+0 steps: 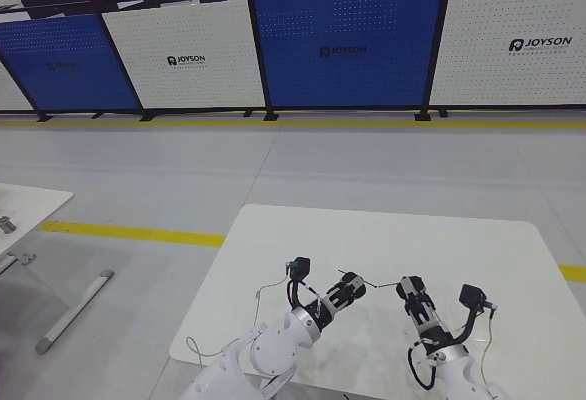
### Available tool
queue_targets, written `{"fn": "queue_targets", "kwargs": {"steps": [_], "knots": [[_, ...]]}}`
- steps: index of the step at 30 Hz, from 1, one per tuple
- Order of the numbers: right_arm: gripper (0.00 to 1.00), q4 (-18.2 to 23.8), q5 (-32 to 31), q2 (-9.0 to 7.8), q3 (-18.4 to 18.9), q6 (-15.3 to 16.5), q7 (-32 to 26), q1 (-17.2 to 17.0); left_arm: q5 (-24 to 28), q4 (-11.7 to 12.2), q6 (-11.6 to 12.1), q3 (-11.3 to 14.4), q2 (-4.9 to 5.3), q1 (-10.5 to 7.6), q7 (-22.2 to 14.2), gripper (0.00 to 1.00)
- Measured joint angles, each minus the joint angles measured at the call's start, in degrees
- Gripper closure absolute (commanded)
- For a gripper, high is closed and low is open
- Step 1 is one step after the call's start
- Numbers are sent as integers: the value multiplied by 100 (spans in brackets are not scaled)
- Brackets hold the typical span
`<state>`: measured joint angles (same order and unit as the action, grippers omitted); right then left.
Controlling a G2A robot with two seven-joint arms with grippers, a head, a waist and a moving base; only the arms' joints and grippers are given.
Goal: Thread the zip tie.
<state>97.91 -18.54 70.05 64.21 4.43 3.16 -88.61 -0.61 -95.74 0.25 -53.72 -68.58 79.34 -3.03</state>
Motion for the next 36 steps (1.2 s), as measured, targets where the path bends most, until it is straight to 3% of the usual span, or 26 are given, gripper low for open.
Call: {"fn": "queue_targets", "kwargs": {"steps": [18, 36], "knots": [[100, 57, -80, 56, 94, 65, -40, -98, 0, 0, 0, 0, 0, 0, 0, 100], [100, 31, -184, 131, 66, -74, -159, -37, 0, 0, 0, 0, 0, 0, 0, 100]]}}
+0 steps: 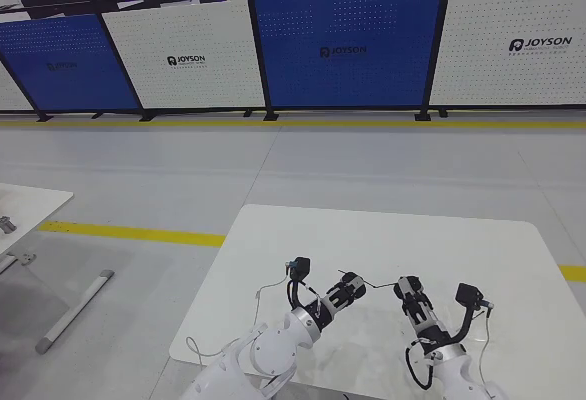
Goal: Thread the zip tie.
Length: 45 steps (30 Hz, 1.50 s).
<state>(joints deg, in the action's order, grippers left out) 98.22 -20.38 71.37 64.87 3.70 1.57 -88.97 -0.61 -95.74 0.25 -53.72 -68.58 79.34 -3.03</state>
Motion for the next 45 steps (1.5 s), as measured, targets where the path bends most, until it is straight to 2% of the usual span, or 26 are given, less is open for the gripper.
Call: {"fn": "queue_targets", "kwargs": {"steps": [26, 45], "knots": [[100, -48, 159, 41, 36, -57, 22, -4, -10, 7, 6, 3, -9, 9, 13, 100], [100, 13, 238, 69, 140, 17, 99, -116, -31, 14, 24, -14, -26, 18, 27, 100]]}}
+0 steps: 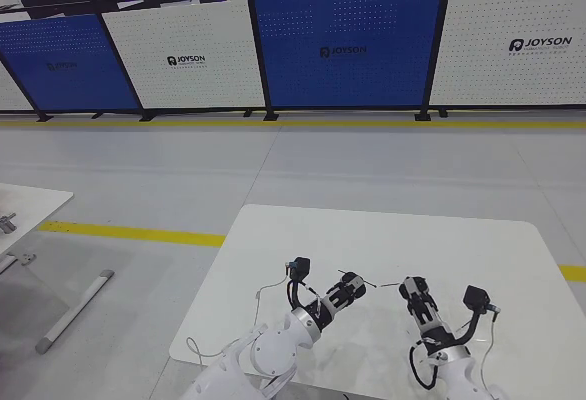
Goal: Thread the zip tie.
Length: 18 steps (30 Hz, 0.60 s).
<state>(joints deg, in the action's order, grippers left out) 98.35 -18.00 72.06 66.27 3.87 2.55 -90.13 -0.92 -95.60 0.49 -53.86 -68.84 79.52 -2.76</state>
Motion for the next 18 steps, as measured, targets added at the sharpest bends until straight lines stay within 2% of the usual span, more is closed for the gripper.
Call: {"fn": "queue_targets", "kwargs": {"steps": [9, 18], "knots": [[100, -37, -26, 30, -19, 87, -75, 24, 0, 0, 0, 0, 0, 0, 0, 100], [100, -84, -34, 62, -34, 40, -155, 83, 0, 0, 0, 0, 0, 0, 0, 100]]}}
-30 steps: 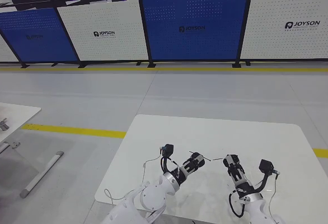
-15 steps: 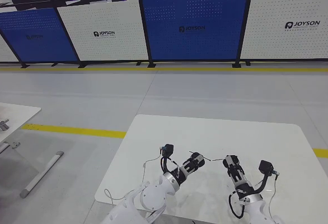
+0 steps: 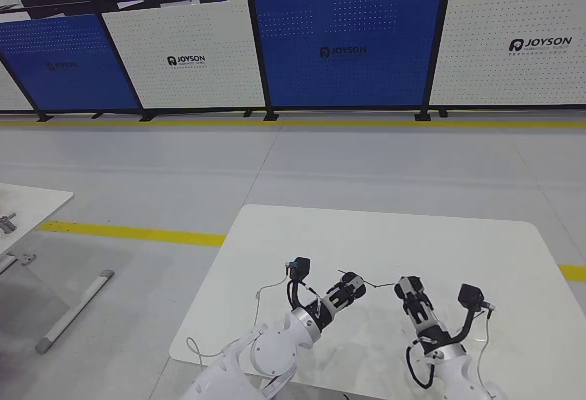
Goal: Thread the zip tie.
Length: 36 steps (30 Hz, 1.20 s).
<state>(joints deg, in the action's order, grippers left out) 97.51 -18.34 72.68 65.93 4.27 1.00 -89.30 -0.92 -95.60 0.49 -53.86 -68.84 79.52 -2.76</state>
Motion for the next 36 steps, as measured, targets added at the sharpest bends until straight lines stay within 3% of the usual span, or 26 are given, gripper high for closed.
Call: {"fn": "queue_targets", "kwargs": {"steps": [24, 36], "knots": [[100, -3, 218, 57, -25, -164, -51, 15, 3, 0, 5, 1, -2, 3, 4, 100], [100, -52, 352, 118, -98, -67, 13, 50, 235, 16, 285, -63, -35, 69, -14, 100]]}}
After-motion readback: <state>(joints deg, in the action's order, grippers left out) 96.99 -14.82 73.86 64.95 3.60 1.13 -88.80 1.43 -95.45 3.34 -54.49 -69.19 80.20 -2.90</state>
